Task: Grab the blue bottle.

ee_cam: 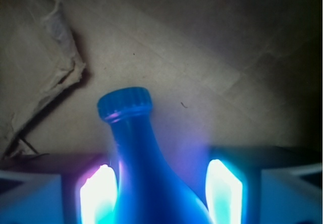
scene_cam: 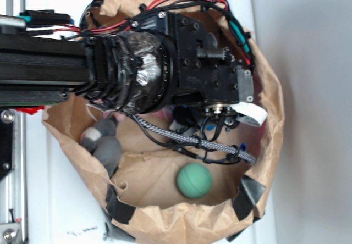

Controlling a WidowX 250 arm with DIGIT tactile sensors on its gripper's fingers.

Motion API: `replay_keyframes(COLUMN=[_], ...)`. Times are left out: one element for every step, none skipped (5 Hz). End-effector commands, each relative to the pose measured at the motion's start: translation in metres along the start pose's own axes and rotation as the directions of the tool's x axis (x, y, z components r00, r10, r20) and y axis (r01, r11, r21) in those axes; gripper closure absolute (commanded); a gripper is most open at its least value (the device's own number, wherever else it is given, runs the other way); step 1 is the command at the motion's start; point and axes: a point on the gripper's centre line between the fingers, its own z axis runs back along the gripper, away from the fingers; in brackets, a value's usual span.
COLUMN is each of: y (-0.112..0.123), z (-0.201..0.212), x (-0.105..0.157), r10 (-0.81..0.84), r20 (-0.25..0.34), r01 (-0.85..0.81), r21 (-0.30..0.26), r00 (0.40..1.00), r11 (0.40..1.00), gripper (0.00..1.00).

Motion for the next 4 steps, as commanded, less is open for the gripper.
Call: replay_keyframes(y=[0.014,0.013,0.008,-0.005], z=[0.067,0.107,0.141,0.161], x=[0.003,-0.002,-0.005,-0.001], r10=[0.11,0.245,0.339,0.421], r20=[0.041,-0.003,-0.049,-0.049], r01=[-0.11,-0.245,-0.337,-0.418], r21=[0.0,0.04,0.042,0.054], r00=[0.993,0.97,0.939,0.906], r11=[0.994,0.969,0.94,0.907], gripper=[1.0,1.0,1.0,1.0])
